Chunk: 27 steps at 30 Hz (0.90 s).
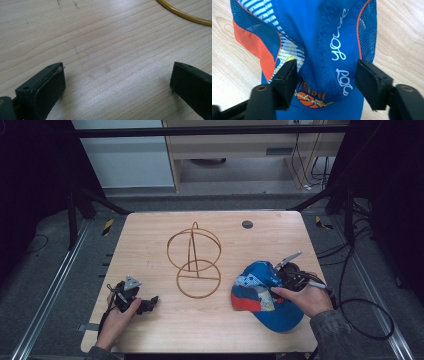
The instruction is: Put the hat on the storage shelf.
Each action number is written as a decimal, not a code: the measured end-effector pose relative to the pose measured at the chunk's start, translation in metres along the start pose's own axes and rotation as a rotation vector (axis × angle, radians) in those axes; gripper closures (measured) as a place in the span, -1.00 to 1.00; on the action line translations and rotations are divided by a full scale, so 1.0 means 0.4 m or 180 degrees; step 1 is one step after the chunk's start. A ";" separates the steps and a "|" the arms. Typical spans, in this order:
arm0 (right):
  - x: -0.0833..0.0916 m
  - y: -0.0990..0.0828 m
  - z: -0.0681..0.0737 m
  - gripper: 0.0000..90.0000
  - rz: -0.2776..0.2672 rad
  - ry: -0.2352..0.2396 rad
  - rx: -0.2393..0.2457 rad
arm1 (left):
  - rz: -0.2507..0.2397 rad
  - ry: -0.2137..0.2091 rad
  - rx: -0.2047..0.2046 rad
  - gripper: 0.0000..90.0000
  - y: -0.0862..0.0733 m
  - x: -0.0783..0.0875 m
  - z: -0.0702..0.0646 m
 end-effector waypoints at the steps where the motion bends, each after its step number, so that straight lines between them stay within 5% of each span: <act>1: -0.006 -0.003 0.003 0.00 0.0009 0.0063 -0.0019 | 0.0000 -0.0001 -0.0001 -1.00 0.000 0.000 0.000; 13: -0.019 0.002 0.017 0.90 0.0026 0.0273 0.0088 | 0.0000 0.0000 0.0000 -1.00 0.000 0.000 0.000; 27: 0.058 0.018 0.011 0.98 -0.0094 0.0282 0.0162 | 0.0001 0.0000 -0.0001 -1.00 0.000 0.000 0.000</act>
Point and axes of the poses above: each handheld gripper's, and its own axes: x roughly backward along the jaws, y roughly out of its top, z roughly to its left, the point moved 9 cm from there along -x, roughly forward along the jaws, and after that the axes turned 8 degrees about x, right-handed, at the moved point
